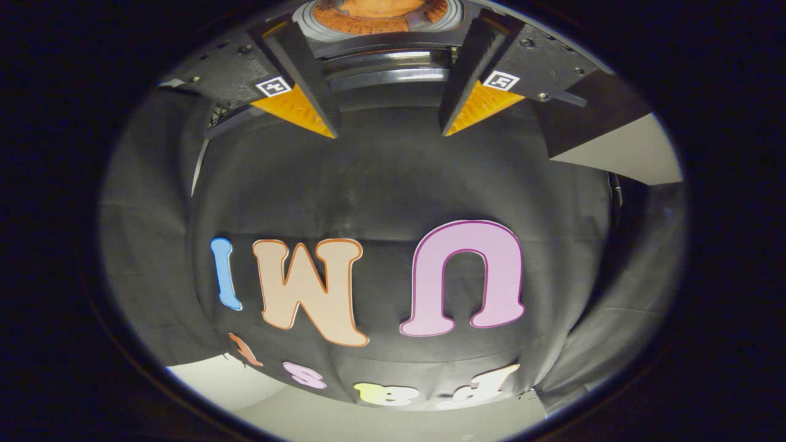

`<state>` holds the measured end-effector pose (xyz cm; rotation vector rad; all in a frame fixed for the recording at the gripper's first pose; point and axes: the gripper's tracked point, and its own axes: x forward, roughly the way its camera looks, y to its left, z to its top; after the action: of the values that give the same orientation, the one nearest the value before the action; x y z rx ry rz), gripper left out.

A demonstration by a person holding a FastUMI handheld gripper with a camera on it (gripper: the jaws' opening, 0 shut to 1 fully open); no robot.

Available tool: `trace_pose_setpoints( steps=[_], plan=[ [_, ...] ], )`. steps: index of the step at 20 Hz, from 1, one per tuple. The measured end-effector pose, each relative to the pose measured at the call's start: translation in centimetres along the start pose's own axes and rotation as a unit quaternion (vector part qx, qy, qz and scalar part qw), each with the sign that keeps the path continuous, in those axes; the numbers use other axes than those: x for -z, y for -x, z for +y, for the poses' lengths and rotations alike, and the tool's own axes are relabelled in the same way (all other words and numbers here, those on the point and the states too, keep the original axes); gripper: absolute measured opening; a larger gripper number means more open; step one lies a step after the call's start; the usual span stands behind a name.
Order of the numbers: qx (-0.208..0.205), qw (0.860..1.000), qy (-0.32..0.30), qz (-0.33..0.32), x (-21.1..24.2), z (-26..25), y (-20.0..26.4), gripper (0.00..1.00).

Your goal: Put the clothes into the washing machine and then close the washing machine lid.

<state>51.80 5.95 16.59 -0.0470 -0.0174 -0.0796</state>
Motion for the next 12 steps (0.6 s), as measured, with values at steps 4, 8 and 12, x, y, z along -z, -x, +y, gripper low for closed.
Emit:
trace_pose_setpoints(
  steps=[4, 8, 12],
  plan=[
    [-0.017, 1.0, -0.003, -0.004, -0.1, 0.2, 0.0, 0.98],
    [-0.012, 1.0, -0.001, 0.022, 1.0, -0.2, -0.5, 1.0],
    [-0.021, 0.994, -0.012, 0.11, 5.6, 0.1, 1.5, 0.95]
  ],
)
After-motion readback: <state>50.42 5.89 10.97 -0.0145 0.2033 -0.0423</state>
